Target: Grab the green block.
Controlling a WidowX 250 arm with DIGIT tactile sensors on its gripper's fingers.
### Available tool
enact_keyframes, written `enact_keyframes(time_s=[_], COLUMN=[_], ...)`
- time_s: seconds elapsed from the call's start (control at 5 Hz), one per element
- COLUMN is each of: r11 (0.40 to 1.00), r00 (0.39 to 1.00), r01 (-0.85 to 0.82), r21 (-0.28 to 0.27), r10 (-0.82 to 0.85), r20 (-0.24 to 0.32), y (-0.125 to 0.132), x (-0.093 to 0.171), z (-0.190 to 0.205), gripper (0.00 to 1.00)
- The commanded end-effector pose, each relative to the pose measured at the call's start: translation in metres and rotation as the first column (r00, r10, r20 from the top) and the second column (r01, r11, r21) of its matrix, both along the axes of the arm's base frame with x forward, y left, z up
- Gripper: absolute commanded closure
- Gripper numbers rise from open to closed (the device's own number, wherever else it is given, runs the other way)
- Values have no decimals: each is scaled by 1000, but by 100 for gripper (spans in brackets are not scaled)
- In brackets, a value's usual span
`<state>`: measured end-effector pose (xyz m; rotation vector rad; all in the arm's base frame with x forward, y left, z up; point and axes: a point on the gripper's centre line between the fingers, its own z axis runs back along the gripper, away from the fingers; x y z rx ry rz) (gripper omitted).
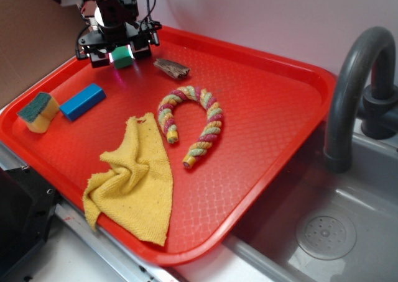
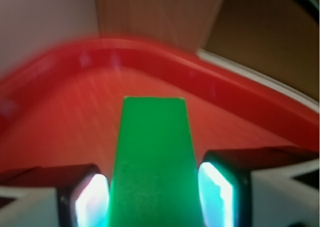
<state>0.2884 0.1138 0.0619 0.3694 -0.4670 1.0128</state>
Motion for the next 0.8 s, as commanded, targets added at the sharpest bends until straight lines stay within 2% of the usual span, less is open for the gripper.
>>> enact_keyframes(time_s=[0.0,0.2,0.4,0.6], r11=[870,711,505,535], r00=[879,733,555,605], r01=[463,644,790,750], r21=[-169,-282,-349,-390], r10=[-475,-679,-830,-793], r20=[-42,-39,55,76], y=[-33,-59,-64,-50], x=[-8,-30,-60,-69], z=[133,170,206,212], gripper=[100,100,100,100])
